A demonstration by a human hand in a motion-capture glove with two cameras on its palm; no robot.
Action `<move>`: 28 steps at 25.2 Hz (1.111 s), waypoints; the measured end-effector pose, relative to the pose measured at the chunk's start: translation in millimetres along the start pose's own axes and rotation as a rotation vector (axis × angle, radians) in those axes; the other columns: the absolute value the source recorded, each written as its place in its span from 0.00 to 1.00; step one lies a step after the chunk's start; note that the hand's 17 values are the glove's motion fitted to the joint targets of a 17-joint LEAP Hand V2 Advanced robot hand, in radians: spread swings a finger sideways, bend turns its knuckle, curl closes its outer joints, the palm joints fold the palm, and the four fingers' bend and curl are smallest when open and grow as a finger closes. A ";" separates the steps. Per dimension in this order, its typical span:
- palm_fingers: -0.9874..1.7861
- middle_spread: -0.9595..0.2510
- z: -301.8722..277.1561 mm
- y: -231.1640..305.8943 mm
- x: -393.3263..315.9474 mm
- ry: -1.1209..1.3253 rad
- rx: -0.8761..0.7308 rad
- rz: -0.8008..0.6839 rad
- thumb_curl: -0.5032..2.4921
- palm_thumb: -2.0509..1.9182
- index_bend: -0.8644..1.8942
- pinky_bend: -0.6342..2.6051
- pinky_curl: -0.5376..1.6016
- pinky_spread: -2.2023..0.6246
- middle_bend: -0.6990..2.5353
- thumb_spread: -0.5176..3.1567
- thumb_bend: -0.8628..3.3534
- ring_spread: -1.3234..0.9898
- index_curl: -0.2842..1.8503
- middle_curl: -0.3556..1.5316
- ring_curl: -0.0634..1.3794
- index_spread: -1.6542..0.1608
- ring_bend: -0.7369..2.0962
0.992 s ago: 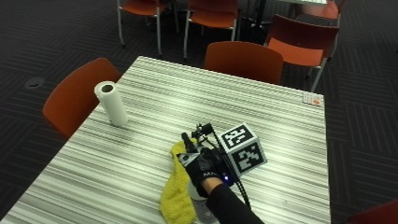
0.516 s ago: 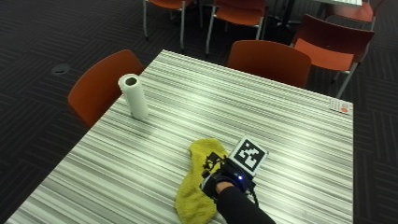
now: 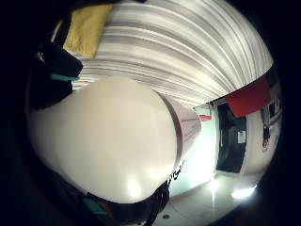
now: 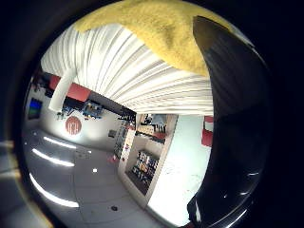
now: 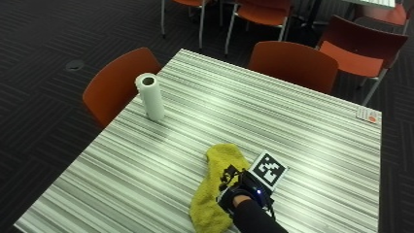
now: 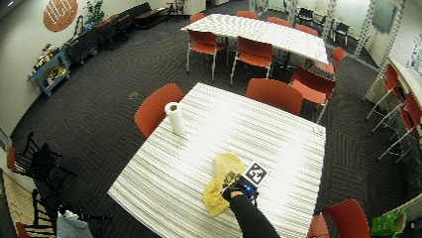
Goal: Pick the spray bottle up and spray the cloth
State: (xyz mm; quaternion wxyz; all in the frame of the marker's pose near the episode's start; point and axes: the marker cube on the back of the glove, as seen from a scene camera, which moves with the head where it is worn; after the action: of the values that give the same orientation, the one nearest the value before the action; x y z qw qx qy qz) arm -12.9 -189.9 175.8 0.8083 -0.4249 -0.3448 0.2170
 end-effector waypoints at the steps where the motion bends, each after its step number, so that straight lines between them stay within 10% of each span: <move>1: 0.72 0.73 -1.3 1.7 -2.2 -0.001 0.014 -0.032 0.44 0.83 0.44 0.24 0.38 0.81 0.36 0.38 0.20 0.52 0.42 0.51 0.40 0.84 0.45; 20: 0.72 0.73 -42.5 98.7 -30.8 -0.562 0.496 -1.080 0.45 0.83 0.43 0.24 0.38 0.81 0.36 0.37 0.20 0.52 0.44 0.52 0.41 0.84 0.44; 28: 0.72 0.74 -43.7 107.3 -30.8 -0.654 0.619 -1.191 0.46 0.83 0.43 0.24 0.38 0.81 0.36 0.36 0.21 0.52 0.44 0.52 0.41 0.84 0.44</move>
State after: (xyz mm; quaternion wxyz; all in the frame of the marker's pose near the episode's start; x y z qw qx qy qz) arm -7.2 -174.7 56.9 0.7280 0.1670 -0.6627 -0.0550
